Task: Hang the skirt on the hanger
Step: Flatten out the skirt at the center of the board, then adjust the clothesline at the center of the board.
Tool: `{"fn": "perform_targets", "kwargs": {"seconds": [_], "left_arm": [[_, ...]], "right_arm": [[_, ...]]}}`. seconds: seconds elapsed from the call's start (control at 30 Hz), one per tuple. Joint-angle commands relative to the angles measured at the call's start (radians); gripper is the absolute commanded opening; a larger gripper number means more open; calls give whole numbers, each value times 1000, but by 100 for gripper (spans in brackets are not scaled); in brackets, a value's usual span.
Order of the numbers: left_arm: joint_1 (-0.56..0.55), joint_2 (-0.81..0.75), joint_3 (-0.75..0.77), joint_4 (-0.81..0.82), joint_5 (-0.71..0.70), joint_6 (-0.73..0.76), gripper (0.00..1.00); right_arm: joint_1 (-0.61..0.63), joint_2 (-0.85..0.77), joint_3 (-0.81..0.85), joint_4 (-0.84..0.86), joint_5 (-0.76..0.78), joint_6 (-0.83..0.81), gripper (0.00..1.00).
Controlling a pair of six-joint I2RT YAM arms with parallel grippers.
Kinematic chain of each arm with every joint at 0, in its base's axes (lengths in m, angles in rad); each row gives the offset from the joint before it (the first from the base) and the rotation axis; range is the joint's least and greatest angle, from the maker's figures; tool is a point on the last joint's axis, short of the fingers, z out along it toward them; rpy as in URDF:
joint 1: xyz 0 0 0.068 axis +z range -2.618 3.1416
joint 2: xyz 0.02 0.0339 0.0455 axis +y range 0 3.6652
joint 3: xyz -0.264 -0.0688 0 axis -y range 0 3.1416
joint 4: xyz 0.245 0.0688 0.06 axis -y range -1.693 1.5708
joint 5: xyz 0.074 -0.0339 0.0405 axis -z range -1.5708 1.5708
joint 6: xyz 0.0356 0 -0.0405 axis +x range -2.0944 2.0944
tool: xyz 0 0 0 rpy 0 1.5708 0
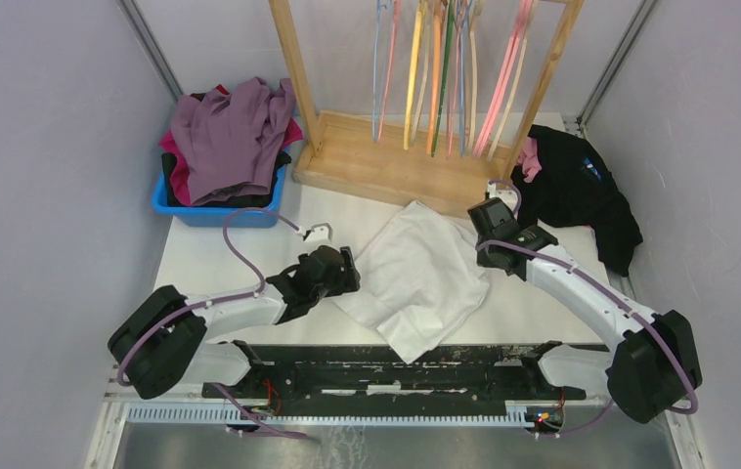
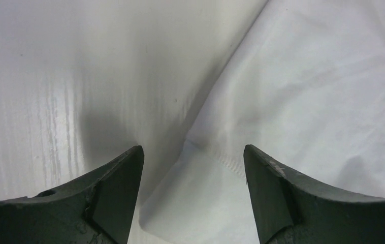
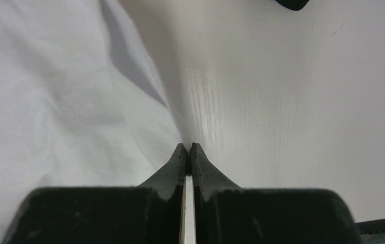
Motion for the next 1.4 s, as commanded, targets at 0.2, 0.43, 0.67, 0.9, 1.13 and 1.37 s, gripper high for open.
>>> {"fn": "perform_targets", "kwargs": {"seconds": [0.2, 0.43, 0.67, 0.9, 1.13, 1.37], "left_arm": [[-10, 113, -32, 21, -44, 38, 38], [-10, 31, -95, -20, -49, 9, 34], [-9, -140, -143, -113, -49, -57, 39], [-10, -304, -129, -223, -73, -64, 42], [-9, -314, -117, -232, -77, -56, 43], [-9, -295, -109, -213, -82, -42, 45]], "right_arm": [[-146, 104, 43, 94, -85, -10, 70], [-251, 270, 166, 149, -148, -17, 60], [-332, 494, 328, 184, -209, -28, 52], [-380, 688, 518, 170, -232, -32, 49], [-412, 869, 803, 104, -251, -51, 49], [-424, 992, 992, 140, -391, -47, 56]]}}
